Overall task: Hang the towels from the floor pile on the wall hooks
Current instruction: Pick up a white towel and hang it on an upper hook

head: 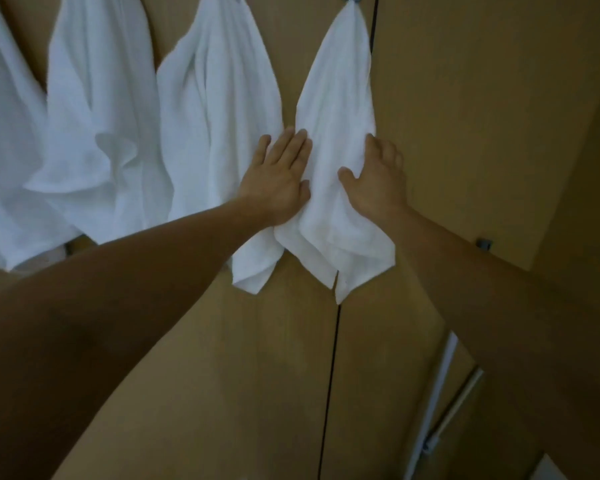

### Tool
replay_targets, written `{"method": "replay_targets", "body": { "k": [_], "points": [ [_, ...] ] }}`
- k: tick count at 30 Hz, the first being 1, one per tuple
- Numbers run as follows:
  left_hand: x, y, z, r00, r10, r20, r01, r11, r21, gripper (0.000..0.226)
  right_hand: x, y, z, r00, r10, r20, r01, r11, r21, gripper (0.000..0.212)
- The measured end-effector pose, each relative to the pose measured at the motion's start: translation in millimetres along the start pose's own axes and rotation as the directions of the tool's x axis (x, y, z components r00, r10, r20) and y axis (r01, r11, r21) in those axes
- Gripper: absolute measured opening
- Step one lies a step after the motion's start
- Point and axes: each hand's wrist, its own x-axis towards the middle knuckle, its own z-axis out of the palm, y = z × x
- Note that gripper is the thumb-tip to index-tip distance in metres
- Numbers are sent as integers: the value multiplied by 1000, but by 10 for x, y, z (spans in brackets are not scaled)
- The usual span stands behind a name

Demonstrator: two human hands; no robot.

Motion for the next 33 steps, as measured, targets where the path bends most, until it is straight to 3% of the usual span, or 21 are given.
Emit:
{"method": "replay_targets", "body": {
  "k": [8, 12, 19, 23, 28, 33],
  "points": [
    [-1454, 161, 329, 965, 70, 254, -21, 981, -191, 68, -1626, -124, 488, 947, 106, 304, -104, 994, -23, 70],
    [-2200, 144, 428, 864, 75, 497, 49, 971, -233, 70, -2434, -103, 738, 873, 134, 469, -176, 983, 46, 70],
    [-3623, 207, 734, 595, -13, 804, 297, 933, -205, 71, -3624, -280, 1180, 636, 96, 766, -109, 993, -35, 64],
    [-4497, 360, 967, 462, -34, 886, 417, 890, -184, 69, -4281, -440, 1519, 495, 42, 868, -94, 996, 5, 59],
    [-5357, 250, 1250, 331, -45, 942, 516, 845, -141, 71, -4927, -746, 1915, 339, -36, 940, 5, 999, 37, 35],
    [-6200, 34, 1695, 248, -25, 968, 611, 779, -136, 62, -5568, -1017, 2544, 183, 58, 981, -110, 993, -39, 58]
  ]
}}
